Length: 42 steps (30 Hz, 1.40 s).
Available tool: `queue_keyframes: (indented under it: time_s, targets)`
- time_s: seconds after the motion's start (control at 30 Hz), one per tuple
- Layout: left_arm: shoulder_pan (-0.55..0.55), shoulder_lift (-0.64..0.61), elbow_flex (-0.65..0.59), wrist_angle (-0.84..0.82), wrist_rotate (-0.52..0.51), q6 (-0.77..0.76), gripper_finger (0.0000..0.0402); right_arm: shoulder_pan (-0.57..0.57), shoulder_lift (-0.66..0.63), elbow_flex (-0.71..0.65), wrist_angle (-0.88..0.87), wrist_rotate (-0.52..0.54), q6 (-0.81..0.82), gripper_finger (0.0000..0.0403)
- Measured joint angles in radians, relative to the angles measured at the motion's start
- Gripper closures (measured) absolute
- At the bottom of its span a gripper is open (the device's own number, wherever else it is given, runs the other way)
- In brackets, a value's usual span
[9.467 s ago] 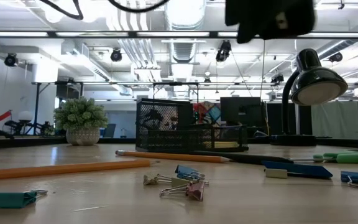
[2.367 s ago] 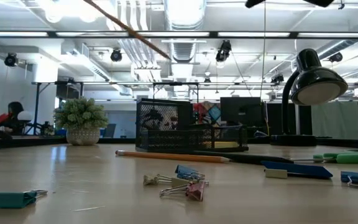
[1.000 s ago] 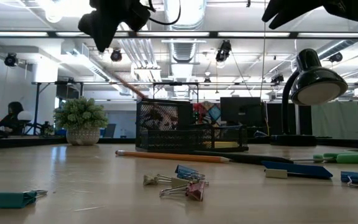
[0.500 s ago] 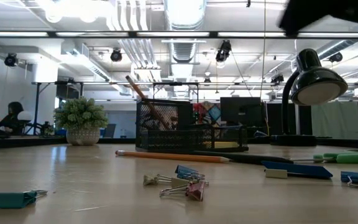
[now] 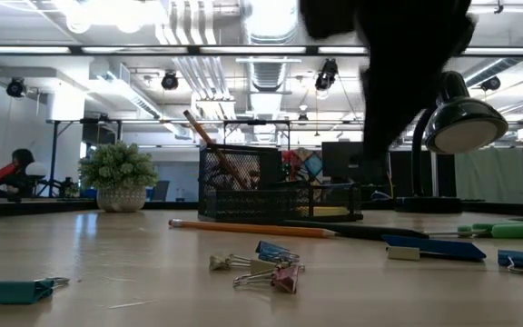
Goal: Pick and place office supplies into organizer
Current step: Put the orange pencil into the black desk organizer
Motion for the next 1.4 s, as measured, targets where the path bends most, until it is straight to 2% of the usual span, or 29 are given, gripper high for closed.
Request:
queue_keyframes:
  time_s: [0.07, 0.2, 0.27, 0.43, 0.53, 0.7, 0.87, 1.4]
  targets:
    - [-0.011, 0.000, -0.060, 0.030, -0.015, -0.102, 0.0254, -0.028, 0.030, 0.000, -0.003, -0.080, -0.020, 0.0292]
    - [-0.012, -0.005, -0.162, 0.096, -0.045, -0.188, 0.0254, -0.059, 0.072, -0.001, 0.015, -0.055, 0.045, 0.0347]
    - [-0.011, -0.005, -0.206, 0.115, -0.046, -0.212, 0.0254, -0.069, 0.076, -0.005, 0.011, -0.007, 0.166, 0.0381]
    - [-0.006, -0.006, -0.302, 0.110, -0.066, -0.306, 0.0254, -0.082, 0.028, -0.041, 0.034, 0.133, 0.614, 0.0393]
    - [-0.003, -0.006, -0.351, 0.112, -0.067, -0.357, 0.0254, -0.092, 0.005, -0.075, 0.101, 0.110, 0.770, 0.0394]
    - [-0.001, -0.028, -0.405, 0.127, -0.065, -0.360, 0.0254, -0.096, -0.009, -0.136, 0.144, 0.039, 0.915, 0.0394]
    - [-0.001, -0.048, -0.448, 0.128, -0.068, -0.353, 0.0254, -0.095, -0.003, -0.149, 0.224, 0.032, 0.952, 0.0394]
    - [0.032, -0.060, -0.452, 0.136, -0.081, -0.251, 0.0254, -0.096, 0.001, -0.196, 0.240, 0.091, 0.965, 0.0394]
